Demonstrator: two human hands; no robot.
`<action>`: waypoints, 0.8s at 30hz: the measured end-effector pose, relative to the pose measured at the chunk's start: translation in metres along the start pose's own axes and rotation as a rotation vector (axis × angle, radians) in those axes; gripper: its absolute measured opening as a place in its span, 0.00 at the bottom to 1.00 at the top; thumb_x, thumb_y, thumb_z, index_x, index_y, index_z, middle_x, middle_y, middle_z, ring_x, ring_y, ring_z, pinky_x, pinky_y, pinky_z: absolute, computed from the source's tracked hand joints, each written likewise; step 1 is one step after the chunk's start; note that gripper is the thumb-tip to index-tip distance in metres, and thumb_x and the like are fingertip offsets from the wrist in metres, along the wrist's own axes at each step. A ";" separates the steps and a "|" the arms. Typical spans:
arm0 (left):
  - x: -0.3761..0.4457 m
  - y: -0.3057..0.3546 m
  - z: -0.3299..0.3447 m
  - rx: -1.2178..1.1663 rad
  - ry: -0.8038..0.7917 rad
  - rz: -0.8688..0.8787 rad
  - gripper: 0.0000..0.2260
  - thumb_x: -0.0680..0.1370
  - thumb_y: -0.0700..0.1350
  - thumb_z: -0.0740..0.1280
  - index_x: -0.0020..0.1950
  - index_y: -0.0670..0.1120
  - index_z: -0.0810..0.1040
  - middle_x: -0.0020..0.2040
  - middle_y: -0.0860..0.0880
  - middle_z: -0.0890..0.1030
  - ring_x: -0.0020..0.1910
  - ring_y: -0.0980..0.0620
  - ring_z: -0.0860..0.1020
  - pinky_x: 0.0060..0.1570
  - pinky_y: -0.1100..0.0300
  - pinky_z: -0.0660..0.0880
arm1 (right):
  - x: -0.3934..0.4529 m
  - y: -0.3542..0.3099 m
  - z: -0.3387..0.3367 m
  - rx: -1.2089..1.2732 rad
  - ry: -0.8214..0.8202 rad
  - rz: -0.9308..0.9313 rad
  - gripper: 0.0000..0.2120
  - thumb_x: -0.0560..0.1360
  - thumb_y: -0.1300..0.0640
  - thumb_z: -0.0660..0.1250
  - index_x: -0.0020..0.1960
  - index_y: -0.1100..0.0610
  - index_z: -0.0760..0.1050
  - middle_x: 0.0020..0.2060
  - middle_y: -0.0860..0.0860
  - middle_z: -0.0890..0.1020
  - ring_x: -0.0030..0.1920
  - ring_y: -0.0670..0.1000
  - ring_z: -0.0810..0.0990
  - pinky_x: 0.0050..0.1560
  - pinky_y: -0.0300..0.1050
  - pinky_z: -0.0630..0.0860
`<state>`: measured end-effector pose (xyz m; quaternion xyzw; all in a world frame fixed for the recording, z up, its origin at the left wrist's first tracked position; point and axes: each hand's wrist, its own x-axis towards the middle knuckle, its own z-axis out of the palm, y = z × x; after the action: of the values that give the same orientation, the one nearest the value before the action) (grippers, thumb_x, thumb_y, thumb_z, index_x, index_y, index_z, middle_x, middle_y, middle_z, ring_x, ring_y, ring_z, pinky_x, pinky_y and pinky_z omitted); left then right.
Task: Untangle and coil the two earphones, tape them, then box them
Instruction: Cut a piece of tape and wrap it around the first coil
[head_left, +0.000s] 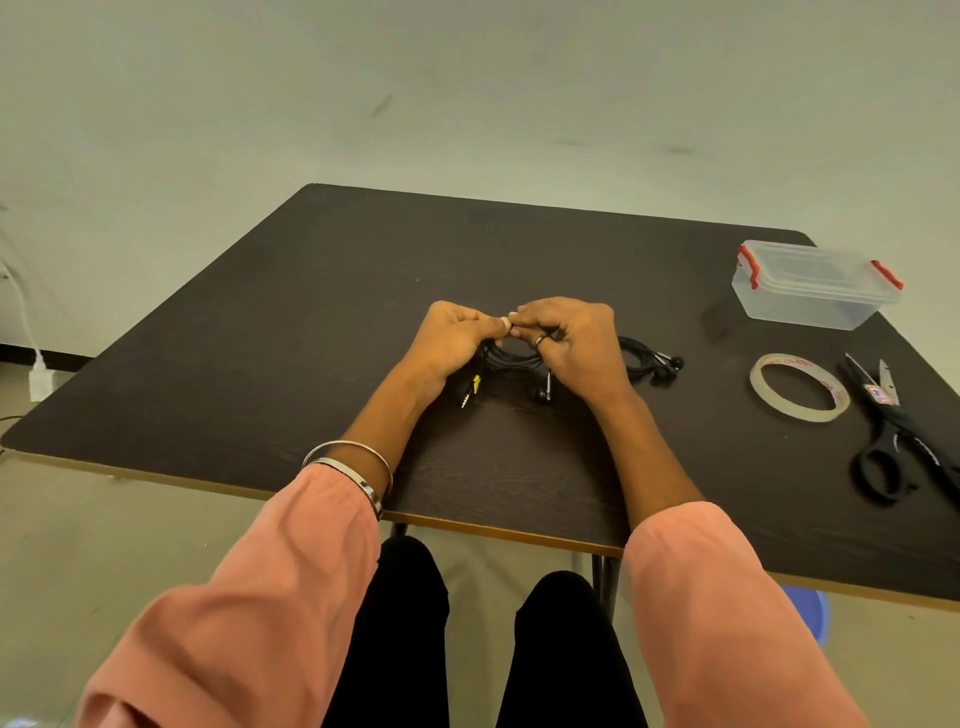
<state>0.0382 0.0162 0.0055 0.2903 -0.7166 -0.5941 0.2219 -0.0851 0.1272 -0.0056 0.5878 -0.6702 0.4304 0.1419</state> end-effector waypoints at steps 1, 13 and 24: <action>0.000 0.001 0.000 -0.009 0.007 -0.009 0.06 0.74 0.42 0.71 0.39 0.40 0.84 0.39 0.44 0.84 0.40 0.54 0.79 0.48 0.60 0.74 | 0.000 -0.001 0.000 0.008 0.011 -0.001 0.06 0.69 0.63 0.74 0.47 0.61 0.84 0.43 0.54 0.86 0.45 0.49 0.84 0.48 0.38 0.79; 0.003 0.008 -0.003 -0.007 -0.028 -0.078 0.07 0.75 0.42 0.71 0.37 0.44 0.84 0.38 0.48 0.85 0.43 0.54 0.81 0.47 0.61 0.74 | -0.001 -0.004 0.002 0.019 -0.101 0.125 0.07 0.73 0.68 0.65 0.47 0.59 0.79 0.40 0.48 0.80 0.38 0.40 0.75 0.39 0.30 0.69; 0.009 0.011 -0.011 -0.027 -0.126 -0.151 0.08 0.76 0.42 0.69 0.37 0.43 0.83 0.37 0.47 0.84 0.40 0.50 0.81 0.47 0.58 0.76 | -0.001 -0.006 -0.002 0.085 -0.118 0.111 0.13 0.71 0.71 0.69 0.52 0.59 0.80 0.46 0.48 0.83 0.49 0.43 0.81 0.52 0.36 0.78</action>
<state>0.0372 0.0033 0.0185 0.3025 -0.6973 -0.6358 0.1346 -0.0796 0.1296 -0.0026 0.5796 -0.6901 0.4301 0.0528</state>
